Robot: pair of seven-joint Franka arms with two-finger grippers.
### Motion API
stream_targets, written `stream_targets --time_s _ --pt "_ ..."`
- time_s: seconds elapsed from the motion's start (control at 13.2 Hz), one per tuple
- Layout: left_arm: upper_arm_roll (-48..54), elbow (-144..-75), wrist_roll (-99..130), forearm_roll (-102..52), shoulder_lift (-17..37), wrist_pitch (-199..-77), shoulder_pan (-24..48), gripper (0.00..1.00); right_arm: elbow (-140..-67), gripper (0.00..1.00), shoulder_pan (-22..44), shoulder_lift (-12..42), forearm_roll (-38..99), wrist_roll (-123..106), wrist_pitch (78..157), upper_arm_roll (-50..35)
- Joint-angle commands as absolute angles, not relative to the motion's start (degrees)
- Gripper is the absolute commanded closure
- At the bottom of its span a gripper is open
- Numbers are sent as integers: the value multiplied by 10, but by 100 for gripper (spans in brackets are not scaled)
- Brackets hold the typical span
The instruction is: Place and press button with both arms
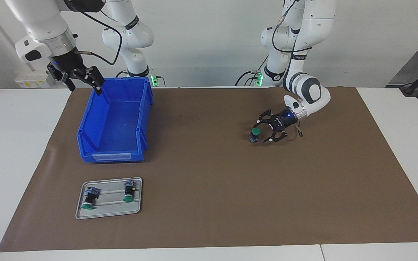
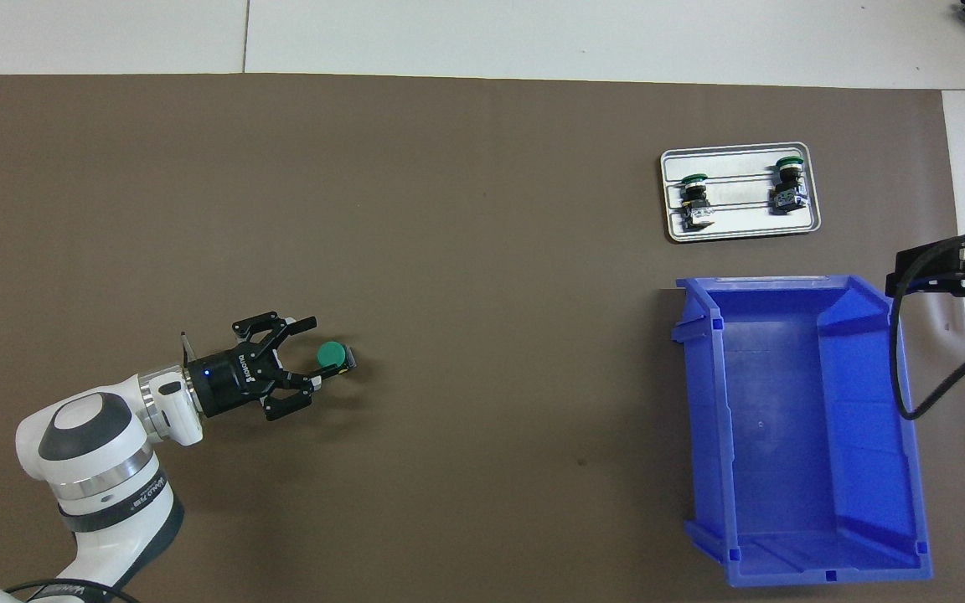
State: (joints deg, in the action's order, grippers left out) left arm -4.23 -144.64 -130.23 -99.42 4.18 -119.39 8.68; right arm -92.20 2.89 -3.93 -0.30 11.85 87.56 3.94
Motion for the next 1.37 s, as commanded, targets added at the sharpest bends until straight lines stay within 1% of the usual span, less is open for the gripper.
stream_targets --time_s 0.0,0.23,0.38,0.61,0.68,0.76,0.91,1.06,1.29 --pt "-43 -1441 -1223 -915 4 -1223 86 17 -931 0 24 -49 12 106 879 37" --pt "-44 -1440 -1151 -836 -23 -1223 70 18 -931 0 24 -49 12 106 879 37" --pt "-44 -1438 -1095 -788 -38 -1223 65 31 -931 0 24 -49 12 106 879 37" --pt "-44 -1423 -1036 -738 -46 -1223 64 52 -931 0 24 -49 12 106 879 37" --pt "-44 -1421 -1021 -723 -48 -1223 64 65 -931 0 24 -49 12 106 879 37" --pt "-44 -1413 -999 -708 -50 -1223 64 81 -931 0 24 -49 12 106 879 37" --pt "-43 -1392 -947 -651 -51 -1223 66 100 -931 0 24 -49 12 106 879 37" --pt "-43 -1376 -924 -589 -50 -1225 69 100 -931 0 24 -49 12 106 879 37" --pt "-40 -1364 -902 -583 -49 -1246 76 100 -931 0 24 -49 12 106 879 37"
